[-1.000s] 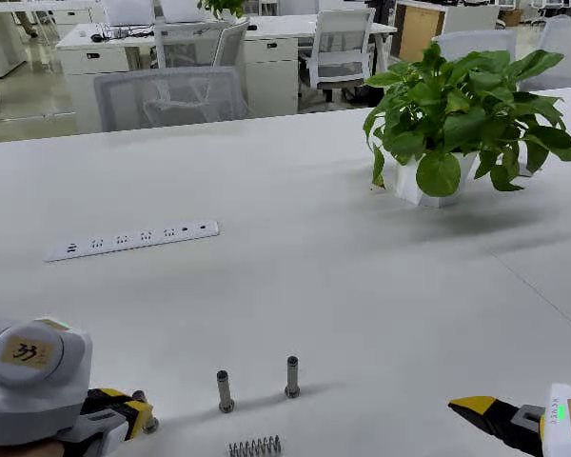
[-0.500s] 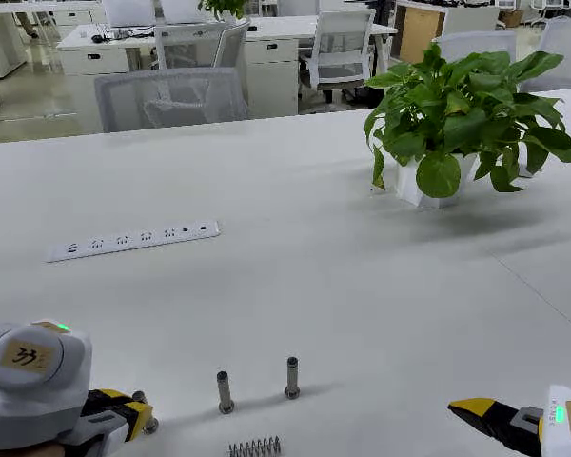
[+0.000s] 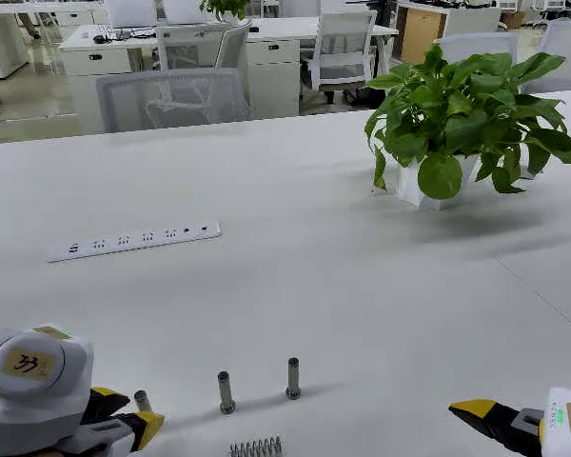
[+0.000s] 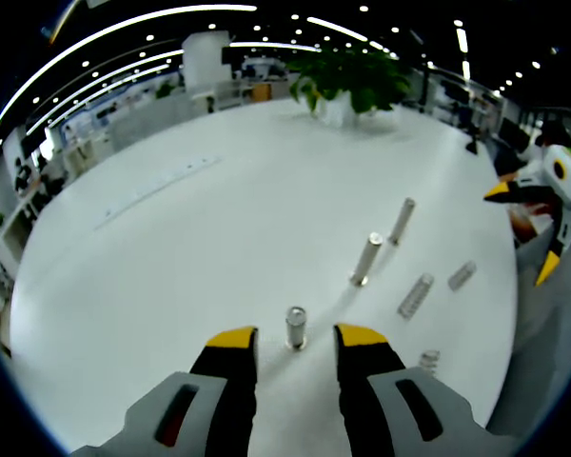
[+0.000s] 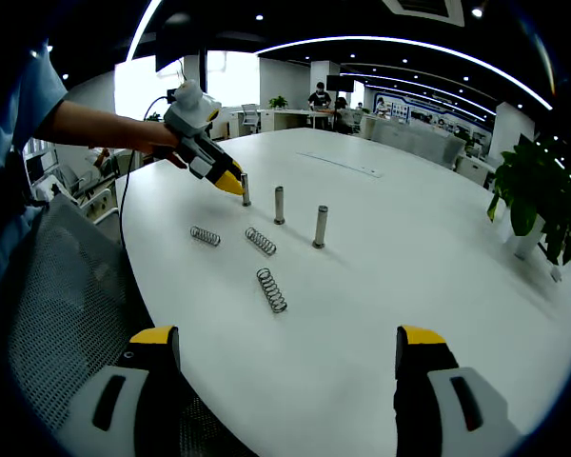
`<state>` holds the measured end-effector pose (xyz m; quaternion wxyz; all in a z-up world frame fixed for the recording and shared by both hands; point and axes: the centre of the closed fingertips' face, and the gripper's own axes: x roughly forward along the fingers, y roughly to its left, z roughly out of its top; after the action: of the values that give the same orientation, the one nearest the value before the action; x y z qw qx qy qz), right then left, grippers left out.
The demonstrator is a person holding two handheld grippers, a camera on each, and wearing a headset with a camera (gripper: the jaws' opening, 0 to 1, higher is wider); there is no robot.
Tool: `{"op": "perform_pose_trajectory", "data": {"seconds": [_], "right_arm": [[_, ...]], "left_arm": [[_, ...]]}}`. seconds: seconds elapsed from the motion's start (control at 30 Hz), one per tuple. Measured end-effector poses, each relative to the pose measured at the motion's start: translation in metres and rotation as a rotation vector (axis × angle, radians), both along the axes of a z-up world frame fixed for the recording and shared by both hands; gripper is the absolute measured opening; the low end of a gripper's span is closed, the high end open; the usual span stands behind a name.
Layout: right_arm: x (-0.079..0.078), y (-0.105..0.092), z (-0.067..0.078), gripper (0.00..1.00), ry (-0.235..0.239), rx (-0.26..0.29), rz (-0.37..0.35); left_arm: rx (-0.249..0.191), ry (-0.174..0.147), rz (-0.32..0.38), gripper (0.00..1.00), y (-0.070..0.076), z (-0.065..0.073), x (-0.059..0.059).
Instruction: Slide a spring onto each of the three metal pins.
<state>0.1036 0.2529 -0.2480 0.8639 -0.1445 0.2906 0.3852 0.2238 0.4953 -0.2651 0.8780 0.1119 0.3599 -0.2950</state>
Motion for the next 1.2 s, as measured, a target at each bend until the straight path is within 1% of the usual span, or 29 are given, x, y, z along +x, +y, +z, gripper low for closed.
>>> {"op": "perform_pose_trajectory", "data": {"seconds": [0.1, 0.13, 0.17, 0.23, 0.43, 0.47, 0.53, 0.57, 0.6, 0.63, 0.67, 0.7, 0.73, 0.8, 0.83, 0.87, 1.0, 1.1, 1.13, 1.2], "right_arm": [[0.0, 0.0, 0.001, 0.95, -0.001, 0.003, 0.001], [0.0, 0.0, 0.0, 0.95, 0.0, 0.003, 0.001], [0.0, 0.0, 0.0, 0.95, 0.0, 0.002, 0.001], [0.0, 0.0, 0.0, 0.95, 0.0, 0.003, 0.002], [0.002, 0.0, 0.001, 0.96, -0.009, -0.004, 0.006], [0.002, 0.0, 0.001, 0.97, -0.009, -0.003, 0.006], [0.003, -0.001, 0.001, 0.97, -0.012, -0.003, 0.005], [0.003, -0.001, 0.002, 0.97, -0.013, -0.003, 0.005], [0.004, -0.001, 0.002, 0.98, -0.012, -0.003, 0.005], [0.004, -0.001, 0.003, 0.98, -0.01, 0.002, 0.004], [0.005, -0.001, 0.004, 0.98, -0.009, 0.014, 0.002], [0.007, -0.001, 0.006, 0.98, -0.01, 0.026, -0.003], [0.008, -0.001, 0.006, 0.98, -0.011, 0.026, -0.004], [0.01, -0.002, 0.007, 0.98, -0.014, 0.024, -0.004], [0.012, -0.002, 0.007, 0.99, -0.012, 0.03, -0.005], [0.013, -0.003, 0.008, 0.99, -0.011, 0.031, -0.006], [0.015, -0.007, 0.007, 0.99, -0.018, -0.004, 0.01], [0.017, -0.009, 0.006, 0.99, -0.011, 0.0, 0.007], [0.017, -0.009, 0.006, 0.99, -0.011, -0.002, 0.007], [0.017, -0.01, 0.005, 0.99, -0.013, -0.009, 0.01]], "left_arm": [[-0.005, -0.011, -0.012, 0.49, -0.002, 0.0, -0.002], [0.004, -0.032, -0.034, 0.52, -0.003, 0.001, -0.002], [0.008, -0.039, -0.046, 0.57, -0.004, 0.001, -0.004], [-0.001, -0.054, -0.055, 0.63, -0.006, 0.003, -0.005], [-0.049, -0.056, -0.073, 0.82, -0.01, 0.005, -0.011], [-0.059, -0.064, -0.089, 0.87, -0.013, 0.007, -0.013], [-0.07, -0.066, -0.098, 0.93, -0.013, 0.007, -0.016], [-0.081, -0.066, -0.106, 0.97, -0.015, 0.009, -0.018], [-0.092, -0.057, -0.113, 0.99, -0.017, 0.01, -0.021], [-0.112, -0.046, -0.144, 1.0, -0.021, 0.012, -0.027], [-0.119, -0.061, -0.146, 1.0, -0.022, 0.014, -0.027], [-0.116, -0.061, -0.143, 1.0, -0.021, 0.015, -0.029], [-0.118, -0.061, -0.144, 1.0, -0.02, 0.015, -0.03], [-0.134, -0.059, -0.142, 1.0, -0.021, 0.018, -0.032], [-0.141, -0.063, -0.141, 1.0, -0.021, 0.019, -0.033], [-0.139, -0.063, -0.142, 1.0, -0.02, 0.019, -0.035], [-0.133, -0.073, -0.139, 1.0, -0.016, 0.021, -0.041], [-0.146, -0.079, -0.111, 1.0, -0.011, 0.023, -0.045], [-0.167, -0.089, -0.106, 1.0, -0.012, 0.025, -0.048], [-0.175, -0.094, -0.091, 1.0, -0.009, 0.024, -0.053]]}}
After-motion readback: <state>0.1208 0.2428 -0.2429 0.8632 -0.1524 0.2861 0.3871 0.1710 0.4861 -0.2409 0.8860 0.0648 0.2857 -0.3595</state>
